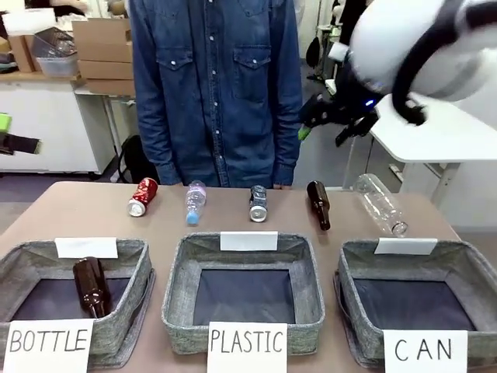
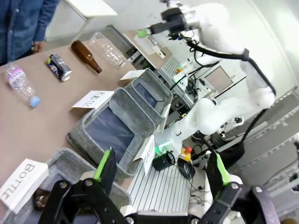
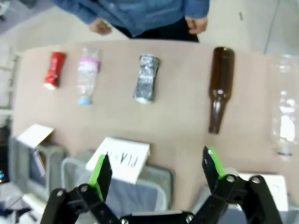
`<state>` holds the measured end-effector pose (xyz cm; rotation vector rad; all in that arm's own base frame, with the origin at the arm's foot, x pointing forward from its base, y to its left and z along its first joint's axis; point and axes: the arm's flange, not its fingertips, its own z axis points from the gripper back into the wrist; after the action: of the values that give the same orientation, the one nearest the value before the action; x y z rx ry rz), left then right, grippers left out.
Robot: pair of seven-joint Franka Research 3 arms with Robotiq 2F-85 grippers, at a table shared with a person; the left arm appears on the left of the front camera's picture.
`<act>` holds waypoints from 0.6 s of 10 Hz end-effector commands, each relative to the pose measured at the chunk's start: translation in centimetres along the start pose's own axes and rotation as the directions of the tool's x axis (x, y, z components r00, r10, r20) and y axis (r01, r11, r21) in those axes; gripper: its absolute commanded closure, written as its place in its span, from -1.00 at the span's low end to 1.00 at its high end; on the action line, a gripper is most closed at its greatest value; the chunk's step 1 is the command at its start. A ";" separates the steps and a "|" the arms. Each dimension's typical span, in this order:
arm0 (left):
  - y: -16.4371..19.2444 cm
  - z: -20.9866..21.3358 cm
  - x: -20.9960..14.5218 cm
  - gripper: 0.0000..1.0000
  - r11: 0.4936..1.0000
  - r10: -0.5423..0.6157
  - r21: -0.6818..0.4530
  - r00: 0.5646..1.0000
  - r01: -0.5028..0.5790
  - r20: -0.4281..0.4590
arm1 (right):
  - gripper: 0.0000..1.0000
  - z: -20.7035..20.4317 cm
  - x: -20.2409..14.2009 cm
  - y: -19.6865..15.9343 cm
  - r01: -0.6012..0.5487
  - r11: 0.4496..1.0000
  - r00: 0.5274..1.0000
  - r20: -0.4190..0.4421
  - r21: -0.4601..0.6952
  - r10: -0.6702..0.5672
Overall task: Sort the can waste into the basket.
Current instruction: Pick up the can waste from the table and place it in the right Fabric basket.
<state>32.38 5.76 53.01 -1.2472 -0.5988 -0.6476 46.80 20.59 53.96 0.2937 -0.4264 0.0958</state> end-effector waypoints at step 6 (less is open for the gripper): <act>-0.2 0.0 0.3 -1.00 0.999 -0.026 -0.018 0.999 0.027 0.021 | -1.00 -9.3 2.1 3.9 -0.017 0.990 0.998 -0.064 -0.137 0.008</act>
<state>32.37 5.79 53.09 -1.2459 -0.6008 -0.6486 51.90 26.84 47.71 0.1320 -0.3375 0.0802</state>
